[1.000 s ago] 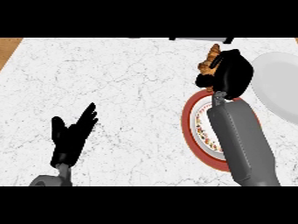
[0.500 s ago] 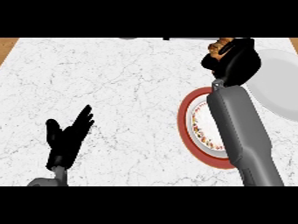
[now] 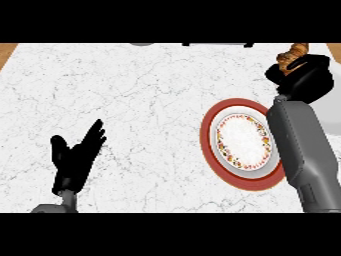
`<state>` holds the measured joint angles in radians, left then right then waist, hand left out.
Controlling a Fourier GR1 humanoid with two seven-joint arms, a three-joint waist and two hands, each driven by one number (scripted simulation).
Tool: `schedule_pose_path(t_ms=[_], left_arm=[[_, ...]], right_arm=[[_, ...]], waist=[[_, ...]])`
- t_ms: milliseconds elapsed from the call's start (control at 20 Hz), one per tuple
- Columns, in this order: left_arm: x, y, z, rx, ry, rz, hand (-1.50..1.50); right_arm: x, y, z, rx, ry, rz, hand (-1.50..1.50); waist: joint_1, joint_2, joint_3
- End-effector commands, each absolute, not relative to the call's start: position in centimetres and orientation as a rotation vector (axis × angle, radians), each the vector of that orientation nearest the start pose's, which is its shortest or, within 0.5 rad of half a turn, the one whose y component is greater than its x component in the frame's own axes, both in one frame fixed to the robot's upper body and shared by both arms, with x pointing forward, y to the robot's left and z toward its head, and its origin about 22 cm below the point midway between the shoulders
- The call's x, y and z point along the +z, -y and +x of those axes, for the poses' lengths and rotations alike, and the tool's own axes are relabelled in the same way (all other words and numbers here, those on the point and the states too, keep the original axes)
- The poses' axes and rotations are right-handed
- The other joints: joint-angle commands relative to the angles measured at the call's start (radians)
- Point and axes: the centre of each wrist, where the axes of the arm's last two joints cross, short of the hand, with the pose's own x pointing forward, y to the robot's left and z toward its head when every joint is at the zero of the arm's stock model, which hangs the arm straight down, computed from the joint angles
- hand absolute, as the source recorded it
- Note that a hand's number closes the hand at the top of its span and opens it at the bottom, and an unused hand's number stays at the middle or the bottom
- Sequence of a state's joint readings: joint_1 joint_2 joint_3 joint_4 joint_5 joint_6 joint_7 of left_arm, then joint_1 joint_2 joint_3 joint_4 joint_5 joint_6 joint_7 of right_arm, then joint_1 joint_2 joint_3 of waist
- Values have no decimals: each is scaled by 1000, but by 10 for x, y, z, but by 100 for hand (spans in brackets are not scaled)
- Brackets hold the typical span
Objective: Pick the croissant from the plate and place it in the plate
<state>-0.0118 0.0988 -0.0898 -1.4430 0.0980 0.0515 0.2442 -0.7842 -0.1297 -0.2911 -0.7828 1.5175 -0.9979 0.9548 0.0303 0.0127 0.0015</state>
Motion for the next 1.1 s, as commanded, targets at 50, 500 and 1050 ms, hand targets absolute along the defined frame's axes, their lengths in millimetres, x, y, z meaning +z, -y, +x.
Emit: schedule_pose_path(t_ms=[50, 500, 1050], left_arm=[[-27, -230, 243, -33, 1187, -12, 0], [-27, -233, 240, -30, 1212, -20, 0], [-30, -232, 238, -50, 1216, -32, 0]], right_arm=[[50, 285, 414, -482, 1170, -1731, 150], [44, 370, 393, -486, 1109, -1789, 150], [29, 413, 372, -330, 841, -1453, -150]], waist=[[-3, 0, 0], [10, 5, 4], [27, 15, 7]])
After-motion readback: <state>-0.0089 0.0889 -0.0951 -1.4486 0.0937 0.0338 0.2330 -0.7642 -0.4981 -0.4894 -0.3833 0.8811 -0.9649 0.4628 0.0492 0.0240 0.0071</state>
